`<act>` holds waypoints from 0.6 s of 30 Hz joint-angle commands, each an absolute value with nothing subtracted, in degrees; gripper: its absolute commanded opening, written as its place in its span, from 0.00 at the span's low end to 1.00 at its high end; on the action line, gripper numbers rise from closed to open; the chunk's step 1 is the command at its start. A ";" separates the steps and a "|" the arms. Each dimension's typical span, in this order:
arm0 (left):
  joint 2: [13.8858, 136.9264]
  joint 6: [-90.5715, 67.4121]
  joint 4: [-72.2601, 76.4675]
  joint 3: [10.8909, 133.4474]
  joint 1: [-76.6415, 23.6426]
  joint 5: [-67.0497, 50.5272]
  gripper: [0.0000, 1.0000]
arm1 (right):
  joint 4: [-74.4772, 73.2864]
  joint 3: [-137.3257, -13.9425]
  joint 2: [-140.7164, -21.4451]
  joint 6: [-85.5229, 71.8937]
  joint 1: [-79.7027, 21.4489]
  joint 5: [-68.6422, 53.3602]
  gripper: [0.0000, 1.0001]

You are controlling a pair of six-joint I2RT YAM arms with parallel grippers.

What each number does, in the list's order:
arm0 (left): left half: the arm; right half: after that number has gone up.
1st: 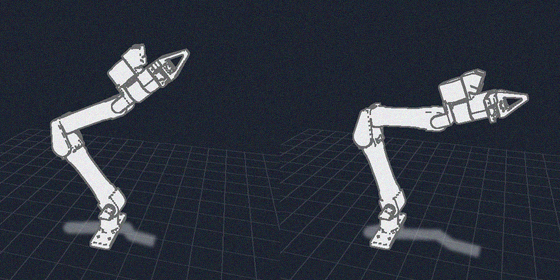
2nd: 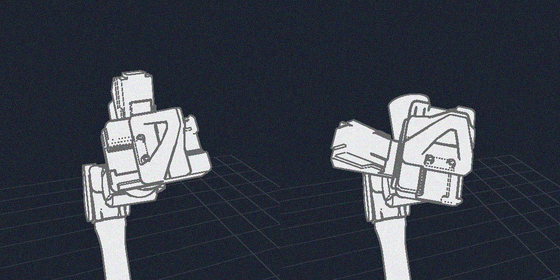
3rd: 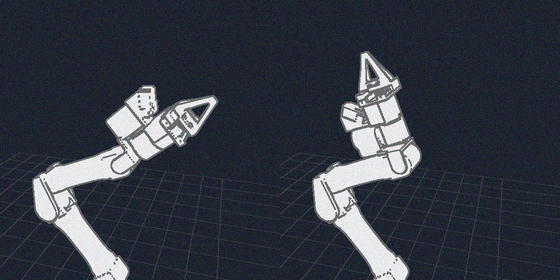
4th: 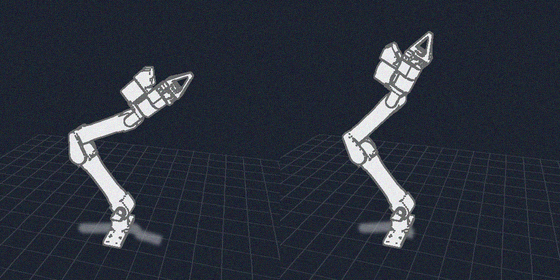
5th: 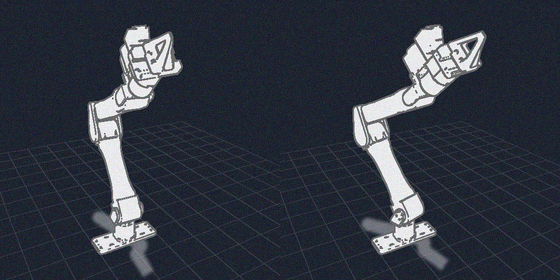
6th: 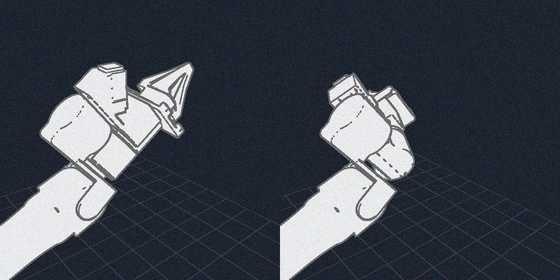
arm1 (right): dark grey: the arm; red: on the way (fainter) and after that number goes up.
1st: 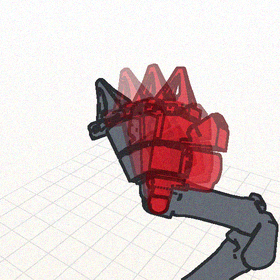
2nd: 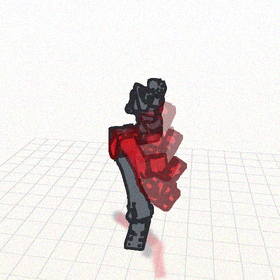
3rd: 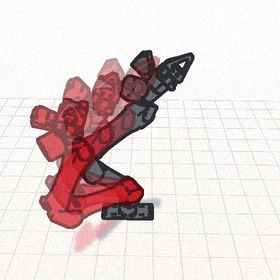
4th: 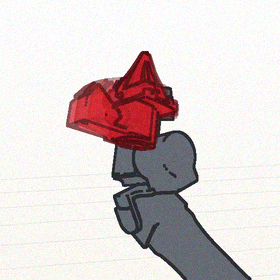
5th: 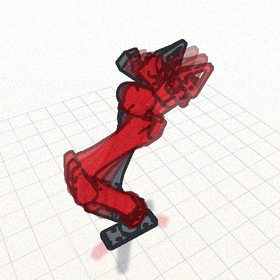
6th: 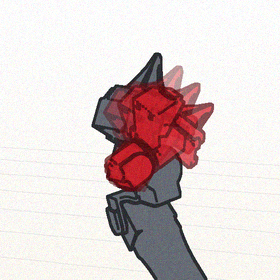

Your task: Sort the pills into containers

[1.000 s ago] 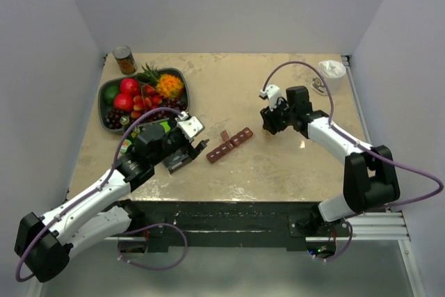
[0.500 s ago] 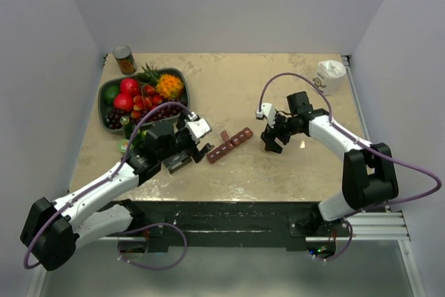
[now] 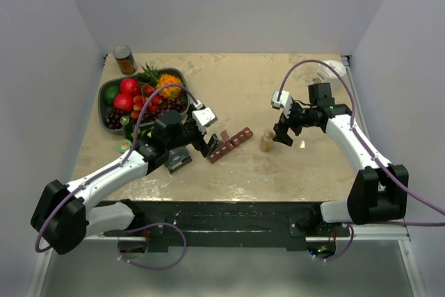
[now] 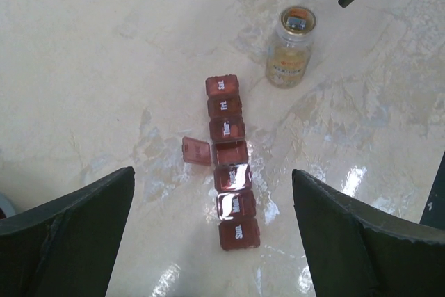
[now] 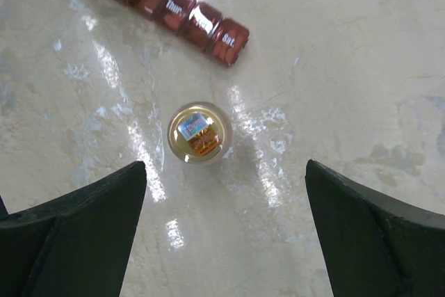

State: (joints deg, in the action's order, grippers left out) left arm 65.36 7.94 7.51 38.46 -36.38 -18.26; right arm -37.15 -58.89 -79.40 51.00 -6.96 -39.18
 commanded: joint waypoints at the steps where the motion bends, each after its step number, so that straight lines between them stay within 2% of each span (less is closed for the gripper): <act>1: 67.41 4.31 9.93 44.03 -36.03 -20.92 0.99 | -36.05 -63.63 -74.80 44.94 -7.12 -41.23 0.99; 5: 67.15 1.15 15.37 42.89 -35.95 -22.06 0.99 | -20.18 -62.49 -72.33 24.22 -7.12 -27.19 0.99; 6: 66.89 -1.03 17.73 42.37 -35.77 -23.28 0.99 | -20.21 -62.93 -72.86 20.17 -6.77 -25.59 0.99; 9: 65.74 -6.32 22.75 41.49 -34.54 -25.91 0.99 | -26.97 -63.72 -76.46 23.98 -4.23 -38.52 0.99; 11: 66.09 -8.16 23.20 41.92 -34.19 -26.45 0.99 | -25.41 -61.88 -75.85 23.91 -2.99 -42.70 0.99; 18: 76.01 -1.24 20.83 48.68 -34.28 -34.17 0.98 | -22.50 -58.53 -72.77 22.41 1.91 -41.75 0.99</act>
